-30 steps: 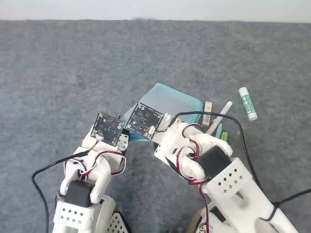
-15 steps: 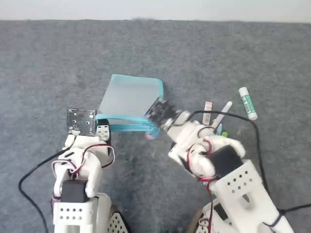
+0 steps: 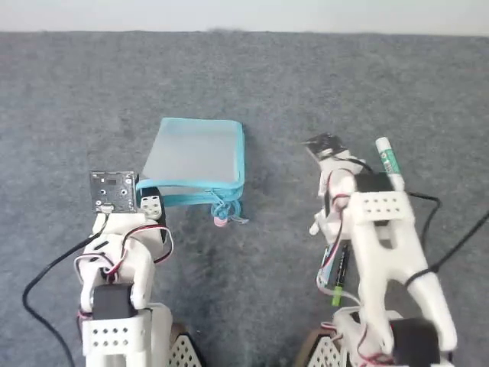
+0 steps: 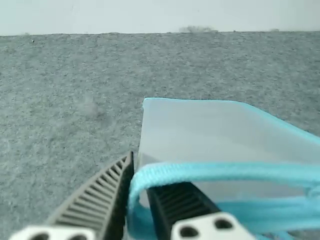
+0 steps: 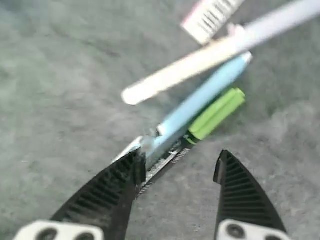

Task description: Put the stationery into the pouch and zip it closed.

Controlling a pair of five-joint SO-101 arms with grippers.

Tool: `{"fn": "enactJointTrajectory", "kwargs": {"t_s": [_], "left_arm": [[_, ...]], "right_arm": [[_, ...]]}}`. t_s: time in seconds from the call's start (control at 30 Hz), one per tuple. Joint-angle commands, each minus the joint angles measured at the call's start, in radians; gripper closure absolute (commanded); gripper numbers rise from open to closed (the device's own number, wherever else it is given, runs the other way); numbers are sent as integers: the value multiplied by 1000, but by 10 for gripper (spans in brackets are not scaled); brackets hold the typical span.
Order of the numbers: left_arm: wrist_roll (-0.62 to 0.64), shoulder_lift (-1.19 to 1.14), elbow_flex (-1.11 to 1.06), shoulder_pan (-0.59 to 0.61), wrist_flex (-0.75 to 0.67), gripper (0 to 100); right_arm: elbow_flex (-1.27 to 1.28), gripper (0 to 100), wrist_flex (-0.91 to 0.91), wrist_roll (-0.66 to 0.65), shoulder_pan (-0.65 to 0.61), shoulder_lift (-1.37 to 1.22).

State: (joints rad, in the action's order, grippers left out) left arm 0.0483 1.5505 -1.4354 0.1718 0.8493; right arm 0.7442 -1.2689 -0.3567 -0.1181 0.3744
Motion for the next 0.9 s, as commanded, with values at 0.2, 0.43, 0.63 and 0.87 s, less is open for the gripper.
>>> {"fn": "enactJointTrajectory", "kwargs": {"t_s": [0.2,0.43,0.63,0.87], "left_arm": [[2,-15,10,9,-34,991],[0,-15,10,9,-34,991],[0,-15,10,9,-34,990],[0,-15,10,9,-34,990]], "right_arm": [[-72,775,30,-74,97,-116],[-72,775,117,-74,97,-308],[-80,920,189,-72,99,-421],[-201,993,130,-74,107,-357]]}}
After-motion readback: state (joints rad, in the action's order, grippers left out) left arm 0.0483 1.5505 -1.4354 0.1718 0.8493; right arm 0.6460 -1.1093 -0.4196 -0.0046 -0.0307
